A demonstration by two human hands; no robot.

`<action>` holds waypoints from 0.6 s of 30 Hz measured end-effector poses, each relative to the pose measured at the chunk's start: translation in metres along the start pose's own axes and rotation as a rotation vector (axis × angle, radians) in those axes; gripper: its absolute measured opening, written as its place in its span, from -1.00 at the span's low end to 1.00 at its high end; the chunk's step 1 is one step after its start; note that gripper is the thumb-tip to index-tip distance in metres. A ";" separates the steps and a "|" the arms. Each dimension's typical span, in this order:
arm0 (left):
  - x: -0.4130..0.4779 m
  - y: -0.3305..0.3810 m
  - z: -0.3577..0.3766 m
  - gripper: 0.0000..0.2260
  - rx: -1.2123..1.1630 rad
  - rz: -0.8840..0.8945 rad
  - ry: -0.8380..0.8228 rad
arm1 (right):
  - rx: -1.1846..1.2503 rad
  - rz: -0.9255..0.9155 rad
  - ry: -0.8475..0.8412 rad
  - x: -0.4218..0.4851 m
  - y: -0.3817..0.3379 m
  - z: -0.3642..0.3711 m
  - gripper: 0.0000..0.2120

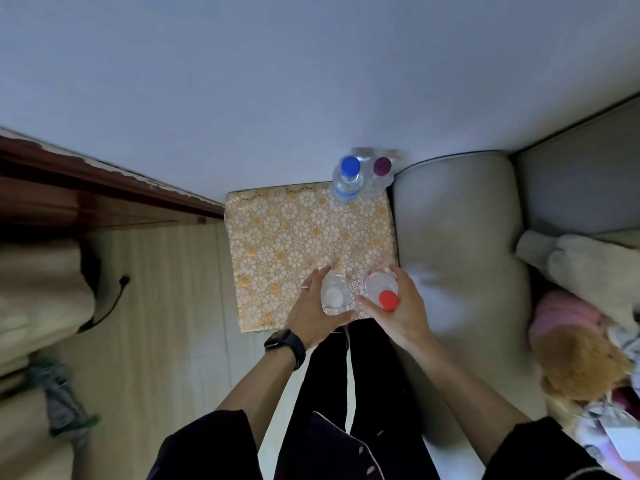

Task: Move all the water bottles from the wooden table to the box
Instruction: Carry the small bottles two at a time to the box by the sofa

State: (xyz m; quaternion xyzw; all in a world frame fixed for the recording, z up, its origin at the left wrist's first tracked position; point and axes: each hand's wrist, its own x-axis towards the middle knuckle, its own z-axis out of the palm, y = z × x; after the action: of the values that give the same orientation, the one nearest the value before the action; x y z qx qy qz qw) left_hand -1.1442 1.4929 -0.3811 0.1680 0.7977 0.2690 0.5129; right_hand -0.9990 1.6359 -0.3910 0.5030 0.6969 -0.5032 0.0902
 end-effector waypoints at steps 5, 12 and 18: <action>0.001 -0.003 0.002 -0.24 0.046 -0.029 0.017 | -0.097 0.113 0.080 -0.010 0.006 0.009 -0.10; 0.018 0.010 0.003 -0.31 0.058 -0.009 0.030 | -0.065 0.071 0.089 0.005 0.009 0.001 -0.24; 0.058 0.055 -0.003 -0.31 0.000 0.061 0.130 | 0.019 -0.045 0.140 0.047 -0.023 -0.023 -0.35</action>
State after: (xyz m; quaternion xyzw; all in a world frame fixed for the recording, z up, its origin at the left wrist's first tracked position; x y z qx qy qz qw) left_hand -1.1717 1.5680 -0.3896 0.1746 0.8239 0.2949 0.4513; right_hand -1.0312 1.6830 -0.3960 0.5220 0.7078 -0.4752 0.0253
